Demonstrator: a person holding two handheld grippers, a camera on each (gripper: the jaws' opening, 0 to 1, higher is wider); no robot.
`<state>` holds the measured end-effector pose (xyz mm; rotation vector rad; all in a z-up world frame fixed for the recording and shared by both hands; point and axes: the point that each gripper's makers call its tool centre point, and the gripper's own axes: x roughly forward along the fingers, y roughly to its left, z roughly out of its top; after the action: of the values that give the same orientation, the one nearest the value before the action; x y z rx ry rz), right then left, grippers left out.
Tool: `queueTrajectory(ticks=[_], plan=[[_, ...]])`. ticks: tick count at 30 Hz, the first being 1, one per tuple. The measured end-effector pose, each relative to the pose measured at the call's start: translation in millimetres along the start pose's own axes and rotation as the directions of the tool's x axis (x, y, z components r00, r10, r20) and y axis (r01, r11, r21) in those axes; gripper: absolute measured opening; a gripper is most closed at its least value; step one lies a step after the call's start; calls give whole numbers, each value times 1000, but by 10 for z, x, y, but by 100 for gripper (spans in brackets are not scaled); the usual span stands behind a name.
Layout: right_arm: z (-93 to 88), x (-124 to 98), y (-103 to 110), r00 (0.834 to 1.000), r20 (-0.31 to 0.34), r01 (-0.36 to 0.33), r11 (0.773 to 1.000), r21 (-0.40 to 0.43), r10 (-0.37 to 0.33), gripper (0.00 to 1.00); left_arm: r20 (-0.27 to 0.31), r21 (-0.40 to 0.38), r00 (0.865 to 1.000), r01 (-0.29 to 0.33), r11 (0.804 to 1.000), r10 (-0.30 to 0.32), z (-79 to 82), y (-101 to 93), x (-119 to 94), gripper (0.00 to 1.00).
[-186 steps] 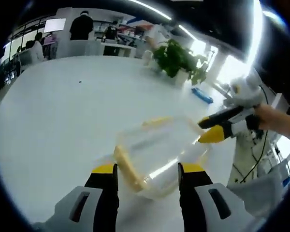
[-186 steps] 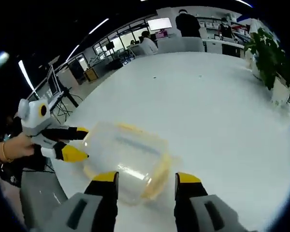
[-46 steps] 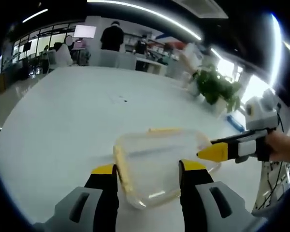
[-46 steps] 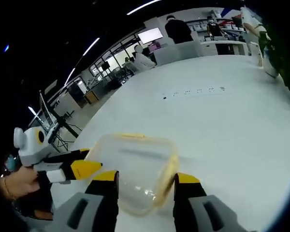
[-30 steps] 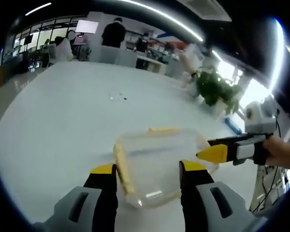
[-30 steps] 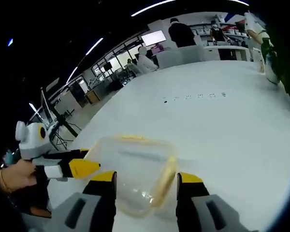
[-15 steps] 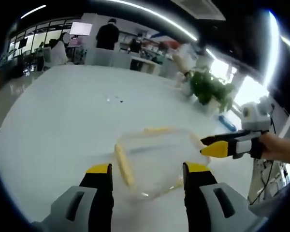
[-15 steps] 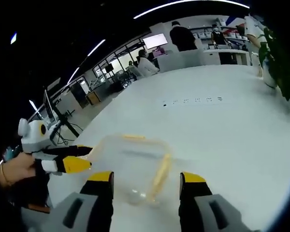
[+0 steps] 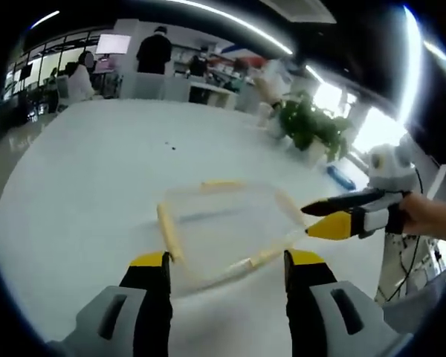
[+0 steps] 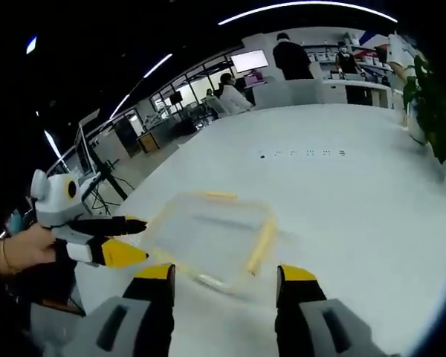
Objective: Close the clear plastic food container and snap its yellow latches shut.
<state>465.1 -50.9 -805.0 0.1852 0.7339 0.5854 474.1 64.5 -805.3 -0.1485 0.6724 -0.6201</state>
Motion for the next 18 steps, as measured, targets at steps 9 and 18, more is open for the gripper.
queueTrajectory(ticks=[9,18], plan=[[-50,-82,11,1000,5,1,1000,-1,-1,54,-25,11,1000,-5,1000,5,-142,-37,0,61],[-102,-243,34,1000,6,2,999,-37,-2,58,-4,88,1000,3,996,-3,-121,-80,-162,62]])
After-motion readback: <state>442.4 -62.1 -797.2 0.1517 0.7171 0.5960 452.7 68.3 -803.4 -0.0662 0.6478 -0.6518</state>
